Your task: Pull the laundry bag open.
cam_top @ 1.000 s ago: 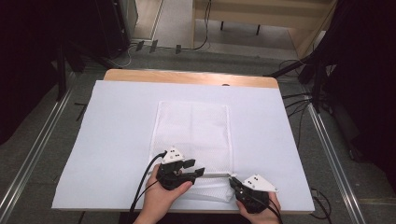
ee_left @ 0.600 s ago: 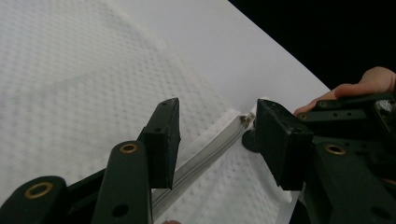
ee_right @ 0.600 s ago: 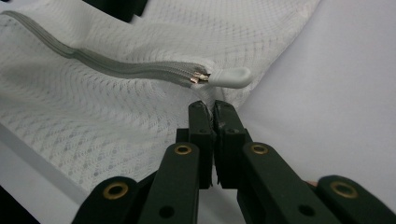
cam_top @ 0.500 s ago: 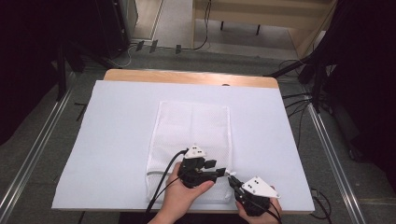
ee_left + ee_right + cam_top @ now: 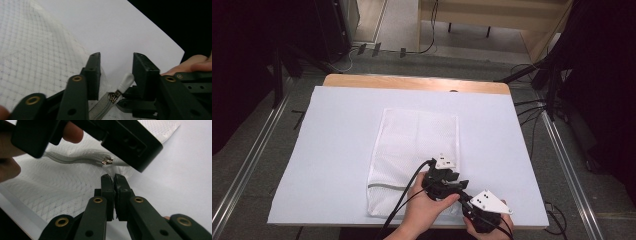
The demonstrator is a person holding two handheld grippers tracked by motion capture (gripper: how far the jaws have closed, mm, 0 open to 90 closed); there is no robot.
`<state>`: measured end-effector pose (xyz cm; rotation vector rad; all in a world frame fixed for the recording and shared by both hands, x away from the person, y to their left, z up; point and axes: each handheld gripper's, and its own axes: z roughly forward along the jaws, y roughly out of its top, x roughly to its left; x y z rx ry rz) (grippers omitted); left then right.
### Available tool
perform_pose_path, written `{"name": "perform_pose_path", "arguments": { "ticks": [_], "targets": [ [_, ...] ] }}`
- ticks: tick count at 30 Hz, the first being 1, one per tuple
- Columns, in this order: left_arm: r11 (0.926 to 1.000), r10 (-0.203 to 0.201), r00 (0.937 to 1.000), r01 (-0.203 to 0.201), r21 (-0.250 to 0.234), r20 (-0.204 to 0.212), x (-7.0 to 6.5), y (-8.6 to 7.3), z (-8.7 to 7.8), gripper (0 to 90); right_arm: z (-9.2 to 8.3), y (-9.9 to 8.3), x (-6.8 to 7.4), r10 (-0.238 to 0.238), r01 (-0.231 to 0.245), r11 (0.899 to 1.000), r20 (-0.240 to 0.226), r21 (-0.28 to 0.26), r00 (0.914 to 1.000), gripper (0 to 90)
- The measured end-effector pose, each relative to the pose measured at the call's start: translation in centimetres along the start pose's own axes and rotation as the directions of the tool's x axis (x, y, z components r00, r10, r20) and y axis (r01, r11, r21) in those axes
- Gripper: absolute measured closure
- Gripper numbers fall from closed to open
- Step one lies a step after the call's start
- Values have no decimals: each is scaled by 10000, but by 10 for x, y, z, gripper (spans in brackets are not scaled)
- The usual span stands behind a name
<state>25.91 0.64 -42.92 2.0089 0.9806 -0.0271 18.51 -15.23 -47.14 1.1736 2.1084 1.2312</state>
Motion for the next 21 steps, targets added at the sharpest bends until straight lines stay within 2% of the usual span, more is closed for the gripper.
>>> {"name": "perform_pose_path", "arguments": {
  "ticks": [1, 4, 7, 13, 16, 19, 21],
  "targets": [
    [10000, 23, 9997, -25, 50, 237, 1, 0, -1, 678, 0, 0, 0, 1, -1, 10000, -21, 15, 10000, 889],
    [9997, 151, 9985, -160, 157, 525, 1, 0, -6, 797, 1, 0, 0, -48, 48, 10000, -61, 65, 10000, 889],
    [9999, 106, 9979, -111, 71, 631, 3, -2, -12, 797, 1, 0, 0, -12, 13, 9999, -68, 117, 10000, 889],
    [9994, -280, 9965, 295, -173, 790, 10, -7, -24, 810, 1, 0, -2, 56, -56, 9999, -4, 113, 10000, 889],
    [9982, -576, 9948, 588, -119, 836, 15, -10, -27, 821, 1, 0, -2, 139, -139, 9998, -12, 142, 9999, 889],
    [9959, -897, 9900, 903, -7, 1093, 21, -13, -28, 824, 1, 1, -2, 157, -157, 9999, -10, 61, 9999, 889],
    [9956, -940, 9892, 938, 72, 1121, 22, -16, -28, 823, 0, 1, -3, 141, -141, 9999, 19, 19, 9999, 889]
  ]
}}
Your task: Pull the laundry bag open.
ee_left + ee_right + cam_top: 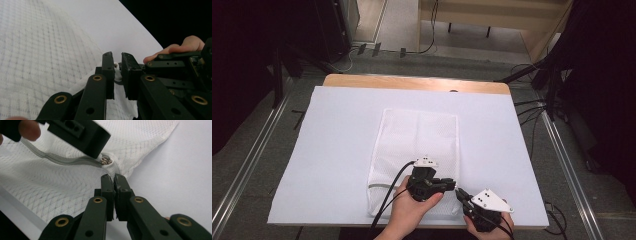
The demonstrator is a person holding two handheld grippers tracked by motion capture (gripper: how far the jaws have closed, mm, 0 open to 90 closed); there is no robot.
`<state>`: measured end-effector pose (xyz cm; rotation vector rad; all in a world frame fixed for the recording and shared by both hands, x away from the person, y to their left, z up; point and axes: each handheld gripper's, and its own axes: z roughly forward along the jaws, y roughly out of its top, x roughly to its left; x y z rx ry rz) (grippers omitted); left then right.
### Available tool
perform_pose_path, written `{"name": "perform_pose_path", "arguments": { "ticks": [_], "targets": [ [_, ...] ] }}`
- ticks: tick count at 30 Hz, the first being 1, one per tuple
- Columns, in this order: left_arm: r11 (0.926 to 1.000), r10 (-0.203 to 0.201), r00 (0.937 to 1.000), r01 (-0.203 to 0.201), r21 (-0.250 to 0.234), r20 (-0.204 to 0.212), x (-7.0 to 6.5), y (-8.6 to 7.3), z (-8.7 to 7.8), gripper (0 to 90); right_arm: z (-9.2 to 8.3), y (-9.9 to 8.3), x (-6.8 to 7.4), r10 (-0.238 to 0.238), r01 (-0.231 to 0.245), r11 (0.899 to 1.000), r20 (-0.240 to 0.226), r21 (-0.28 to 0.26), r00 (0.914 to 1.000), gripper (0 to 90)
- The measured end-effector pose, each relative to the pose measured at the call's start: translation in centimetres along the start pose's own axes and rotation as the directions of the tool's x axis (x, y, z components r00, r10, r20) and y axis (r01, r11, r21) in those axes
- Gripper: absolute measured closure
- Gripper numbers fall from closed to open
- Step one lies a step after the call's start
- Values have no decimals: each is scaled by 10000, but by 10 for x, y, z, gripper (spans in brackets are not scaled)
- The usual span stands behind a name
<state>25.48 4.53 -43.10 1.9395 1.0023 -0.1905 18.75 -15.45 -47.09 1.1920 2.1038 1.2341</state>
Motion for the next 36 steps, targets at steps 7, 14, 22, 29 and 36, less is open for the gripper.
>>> {"name": "perform_pose_path", "arguments": {
  "ticks": [7, 14, 22, 29, 36],
  "targets": [
    [9998, -126, 9997, 123, 172, 214, 4, -6, -1, 827, 0, 0, 2, -19, 19, 10000, 13, 44, 10000, 889],
    [9996, -122, 9994, 113, 266, 334, 7, -7, -1, 845, 0, 0, 1, -52, 52, 10000, -11, 22, 10000, 887],
    [9997, -59, 9997, 54, 240, 220, 12, -10, -4, 883, -1, -1, 2, 3, -4, 10000, -158, -63, 9999, 874],
    [9994, 22, 9999, -28, 353, 169, 16, -13, -6, 884, -3, 2, 4, -208, 207, 9998, -146, -48, 9997, 900],
    [9990, 292, 9996, -291, 346, -44, 16, -14, -9, 884, -9, 6, 7, -508, 511, 9984, 106, -262, 9987, 900]
  ]
}}
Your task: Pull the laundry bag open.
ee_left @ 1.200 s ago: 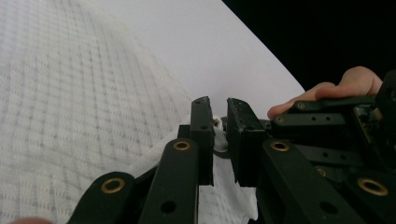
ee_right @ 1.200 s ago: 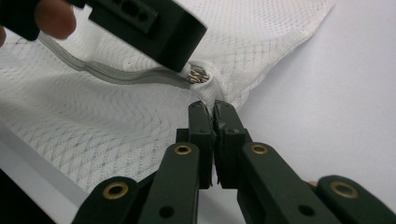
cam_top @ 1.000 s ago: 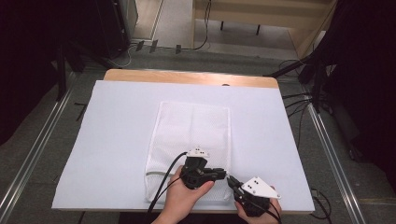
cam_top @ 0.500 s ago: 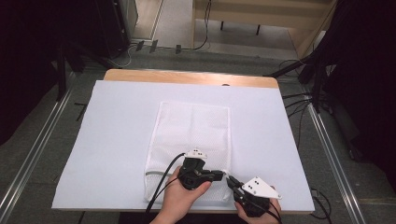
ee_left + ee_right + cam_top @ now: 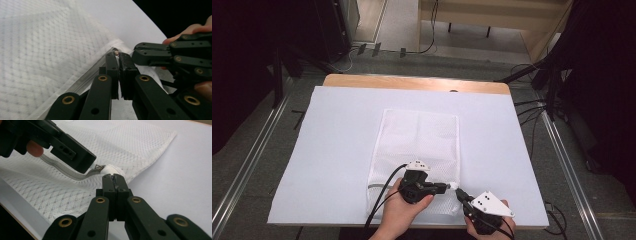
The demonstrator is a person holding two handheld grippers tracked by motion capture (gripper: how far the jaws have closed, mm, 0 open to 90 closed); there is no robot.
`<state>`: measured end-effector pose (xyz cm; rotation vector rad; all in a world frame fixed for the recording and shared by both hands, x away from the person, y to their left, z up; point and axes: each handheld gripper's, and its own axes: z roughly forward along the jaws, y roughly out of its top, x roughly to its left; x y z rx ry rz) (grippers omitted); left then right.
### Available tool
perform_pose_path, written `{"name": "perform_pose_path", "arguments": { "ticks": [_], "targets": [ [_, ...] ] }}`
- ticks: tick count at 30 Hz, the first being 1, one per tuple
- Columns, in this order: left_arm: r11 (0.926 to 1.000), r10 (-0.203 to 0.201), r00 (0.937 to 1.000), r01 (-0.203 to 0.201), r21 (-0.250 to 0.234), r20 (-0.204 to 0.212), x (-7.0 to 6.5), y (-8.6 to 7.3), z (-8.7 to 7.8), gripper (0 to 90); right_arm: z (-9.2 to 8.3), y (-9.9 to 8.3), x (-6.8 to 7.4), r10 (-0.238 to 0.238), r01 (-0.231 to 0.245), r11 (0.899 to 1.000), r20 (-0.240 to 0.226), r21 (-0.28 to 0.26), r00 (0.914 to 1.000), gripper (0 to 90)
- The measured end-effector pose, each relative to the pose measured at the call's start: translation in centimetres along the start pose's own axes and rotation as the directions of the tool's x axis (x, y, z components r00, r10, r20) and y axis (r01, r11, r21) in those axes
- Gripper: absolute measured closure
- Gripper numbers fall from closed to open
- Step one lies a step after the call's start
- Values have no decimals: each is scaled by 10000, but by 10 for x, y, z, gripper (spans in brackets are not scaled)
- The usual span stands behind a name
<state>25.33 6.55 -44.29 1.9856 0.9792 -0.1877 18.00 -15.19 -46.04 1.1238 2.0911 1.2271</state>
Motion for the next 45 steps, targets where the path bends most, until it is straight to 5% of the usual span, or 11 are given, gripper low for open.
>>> {"name": "perform_pose_path", "arguments": {
  "ticks": [9, 17, 20, 28, 33, 38, 43, 45],
  "targets": [
    [9997, -190, 9973, 202, 159, -708, 17, -12, -11, 884, -2, 1, -2, -74, 73, 10000, 202, 35, 9998, 900],
    [9962, -872, 9894, 869, -71, -1165, 45, -31, -45, 884, -5, 1, -10, 147, -152, 9998, 455, 102, 9989, 900],
    [9938, -1113, 9800, 1089, -236, -1651, 58, -41, -65, 884, -5, 1, -9, 0, -9, 9999, 643, 140, 9979, 900],
    [9752, -2158, 9540, 1996, -962, -2083, 92, -75, -122, 884, -6, -2, -16, 257, -274, 9993, 655, 251, 9975, 900],
    [9704, -2296, 9500, 2069, -1242, -2117, 94, -85, -139, 884, -4, -1, -14, 156, -177, 9993, 630, 340, 9979, 900],
    [9658, -2468, 9397, 2184, -1397, -2368, 98, -92, -148, 884, -3, -3, -16, 223, -255, 9988, 727, 428, 9971, 900],
    [9739, -2176, 9405, 1916, -1213, -2611, 96, -93, -148, 884, -1, -4, -18, 340, -371, 9979, 586, 527, 9977, 900],
    [9754, -2060, 9500, 1801, -1271, -2346, 97, -93, -148, 881, 0, -5, -20, 520, -540, 9964, 314, 655, 9982, 900]
  ]
}}
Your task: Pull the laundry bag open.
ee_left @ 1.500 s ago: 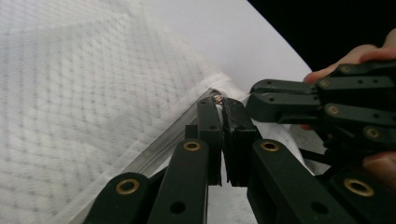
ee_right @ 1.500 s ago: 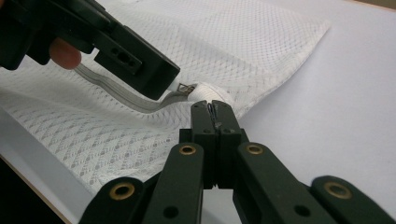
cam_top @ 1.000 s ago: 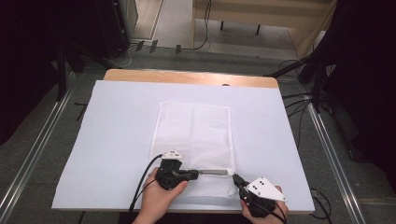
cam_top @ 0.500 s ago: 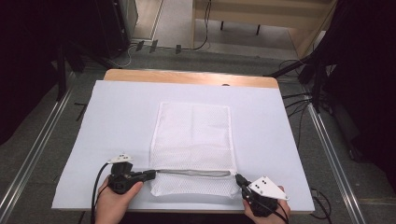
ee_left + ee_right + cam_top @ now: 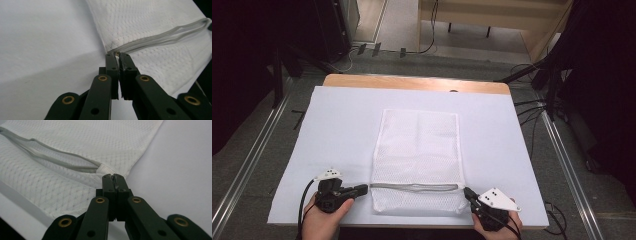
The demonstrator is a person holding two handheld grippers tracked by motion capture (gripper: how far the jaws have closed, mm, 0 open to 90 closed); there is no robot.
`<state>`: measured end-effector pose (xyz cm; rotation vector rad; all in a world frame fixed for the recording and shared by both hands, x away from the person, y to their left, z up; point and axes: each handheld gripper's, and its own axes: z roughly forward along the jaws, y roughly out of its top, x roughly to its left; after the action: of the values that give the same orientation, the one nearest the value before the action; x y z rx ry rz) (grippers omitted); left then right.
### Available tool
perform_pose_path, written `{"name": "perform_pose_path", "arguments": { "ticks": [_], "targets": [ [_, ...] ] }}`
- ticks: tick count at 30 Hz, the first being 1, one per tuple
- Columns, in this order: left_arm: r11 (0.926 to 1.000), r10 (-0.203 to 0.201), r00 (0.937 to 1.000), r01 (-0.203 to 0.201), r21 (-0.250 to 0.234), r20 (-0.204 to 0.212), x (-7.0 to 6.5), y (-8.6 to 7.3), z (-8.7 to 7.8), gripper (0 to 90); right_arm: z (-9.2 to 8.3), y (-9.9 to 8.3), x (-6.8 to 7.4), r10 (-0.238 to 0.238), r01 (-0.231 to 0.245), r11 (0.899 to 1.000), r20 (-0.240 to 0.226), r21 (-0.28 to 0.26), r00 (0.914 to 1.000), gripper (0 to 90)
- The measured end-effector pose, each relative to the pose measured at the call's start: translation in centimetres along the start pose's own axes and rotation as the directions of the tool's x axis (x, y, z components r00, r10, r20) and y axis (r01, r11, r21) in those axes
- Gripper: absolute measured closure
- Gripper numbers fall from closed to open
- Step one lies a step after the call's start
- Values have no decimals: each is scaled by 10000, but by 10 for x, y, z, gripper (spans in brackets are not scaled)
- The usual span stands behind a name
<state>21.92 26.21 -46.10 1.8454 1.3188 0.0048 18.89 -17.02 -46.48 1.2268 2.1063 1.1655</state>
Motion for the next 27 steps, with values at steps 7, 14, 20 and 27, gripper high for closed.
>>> {"name": "perform_pose_path", "arguments": {
  "ticks": [7, 14, 20, 27],
  "targets": [
    [9873, -77, 9984, 164, -1583, 558, 2, 0, -10, 602, 6, -11, -16, 1081, -1080, 9941, -893, 61, 9901, 613],
    [9771, 372, 9990, -418, -2085, -262, 3, -2, -6, 414, 2, -10, -26, 1294, -1328, 9905, -817, -368, 9882, 518],
    [9470, 1246, 9816, -1612, -2780, -1447, 9, 1, -13, 251, -3, -8, -42, 1409, -1452, 9868, -621, -715, 9881, 362],
    [9356, 1632, 9759, -1997, -2911, -1451, 16, 5, -28, 35, -18, -6, -71, 1634, -1682, 9786, -488, -1182, 9853, 246]
  ]
}}
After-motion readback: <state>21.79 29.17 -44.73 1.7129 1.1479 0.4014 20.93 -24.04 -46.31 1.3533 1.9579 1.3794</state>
